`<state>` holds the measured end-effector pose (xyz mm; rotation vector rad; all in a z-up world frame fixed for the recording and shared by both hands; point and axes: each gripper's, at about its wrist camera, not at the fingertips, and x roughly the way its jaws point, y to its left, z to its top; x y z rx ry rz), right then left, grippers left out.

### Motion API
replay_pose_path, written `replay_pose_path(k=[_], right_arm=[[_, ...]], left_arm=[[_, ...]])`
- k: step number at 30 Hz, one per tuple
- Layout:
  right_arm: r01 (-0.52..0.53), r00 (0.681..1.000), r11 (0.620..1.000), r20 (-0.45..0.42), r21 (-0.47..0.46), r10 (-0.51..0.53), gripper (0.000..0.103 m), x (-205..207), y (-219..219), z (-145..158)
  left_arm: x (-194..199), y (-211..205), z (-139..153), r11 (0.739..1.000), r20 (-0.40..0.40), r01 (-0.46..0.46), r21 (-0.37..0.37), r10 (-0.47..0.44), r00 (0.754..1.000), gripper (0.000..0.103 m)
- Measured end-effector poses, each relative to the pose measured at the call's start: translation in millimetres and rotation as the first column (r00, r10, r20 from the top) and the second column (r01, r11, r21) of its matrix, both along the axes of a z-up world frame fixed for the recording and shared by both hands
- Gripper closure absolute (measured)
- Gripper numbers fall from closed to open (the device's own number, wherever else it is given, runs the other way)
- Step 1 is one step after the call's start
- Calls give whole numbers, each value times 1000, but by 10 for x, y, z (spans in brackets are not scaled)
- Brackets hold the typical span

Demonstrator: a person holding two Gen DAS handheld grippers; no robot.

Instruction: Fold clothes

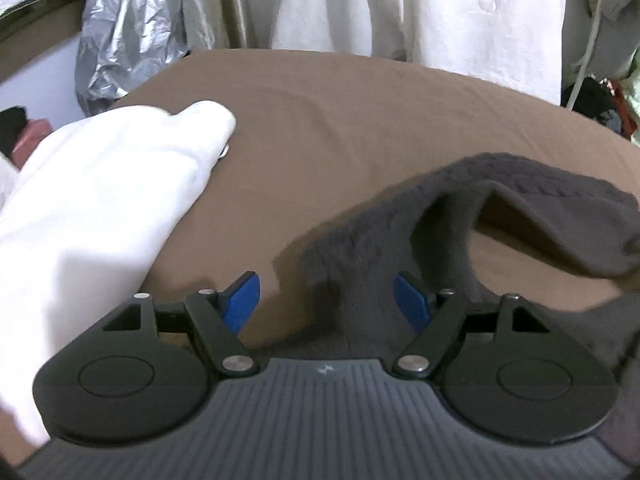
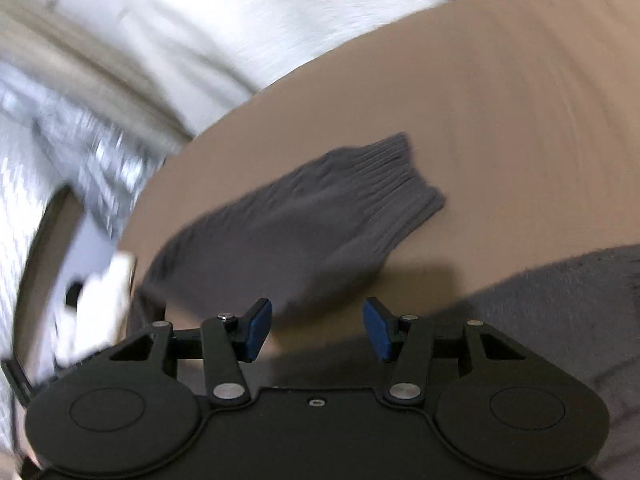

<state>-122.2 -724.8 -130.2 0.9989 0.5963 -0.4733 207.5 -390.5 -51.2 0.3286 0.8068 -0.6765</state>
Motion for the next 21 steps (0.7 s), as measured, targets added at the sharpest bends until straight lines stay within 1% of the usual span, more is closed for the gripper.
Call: replay_pose_path(k=[2, 3, 4, 6, 7, 8, 9, 10, 11, 12, 13, 14, 15, 17, 18, 20, 21], right_arm=[[46, 999, 999, -11, 15, -45, 43, 82, -107, -104], [69, 997, 998, -33, 12, -68, 38, 116, -161, -146], [93, 994, 996, -58, 13, -92, 31, 142, -210, -184], [145, 986, 988, -91, 49, -140, 24, 162, -301, -330], [158, 985, 986, -83, 53, -153, 23, 179, -310, -380], [169, 984, 984, -74, 56, -165, 23, 197, -317, -428], [176, 983, 984, -56, 27, -174, 22, 229, -291, -428], [172, 983, 985, -56, -15, -173, 31, 279, -260, -402], [167, 984, 984, -57, -58, -170, 45, 330, -228, -374], [134, 987, 986, -81, -103, -142, 83, 413, -204, -347], [89, 988, 987, -112, -132, -104, 88, 480, -201, -318], [54, 987, 980, -140, -191, -82, 89, 536, -140, -248], [48, 990, 972, -119, -232, -78, 89, 516, -82, -157], [44, 995, 950, -69, -309, -69, 90, 465, 33, 28], [50, 997, 931, -43, -361, -70, 90, 365, 156, 172], [66, 998, 883, 9, -464, -70, 90, 155, 411, 466], [33, 999, 834, -10, -551, -47, 90, 43, 625, 618]], left_arm=[[77, -141, -84, 999, 13, 37, 4, -37, 999, 29], [115, -223, -129, 999, 26, 52, 12, -52, 998, 25], [145, -304, -179, 998, 48, 62, 29, -63, 997, 14], [207, -454, -280, 995, 87, 74, 61, -79, 993, 3], [233, -503, -336, 995, 95, 70, 74, -77, 992, 3], [254, -550, -395, 994, 82, 75, 82, -81, 993, 3], [265, -583, -443, 993, 51, 91, 78, -96, 994, 11], [267, -600, -482, 991, 17, 111, 69, -112, 994, 43], [265, -615, -516, 991, -11, 108, 73, -108, 994, 60], [260, -626, -543, 993, -31, 82, 91, -79, 996, 71], [256, -617, -554, 995, -50, 52, 90, -47, 998, 75], [252, -585, -547, 997, -67, 17, 69, -12, 998, 80], [235, -550, -525, 999, -74, -8, 48, 11, 997, 87], [125, -446, -378, 1000, -20, -20, 6, 20, 1000, 90], [51, -371, -276, 999, 17, -19, -26, 19, 1000, 91], [-141, -100, -13, 990, 66, 0, -142, 10, 998, 91], [-256, 82, 100, 981, 74, 5, -193, 10, 997, 91]])
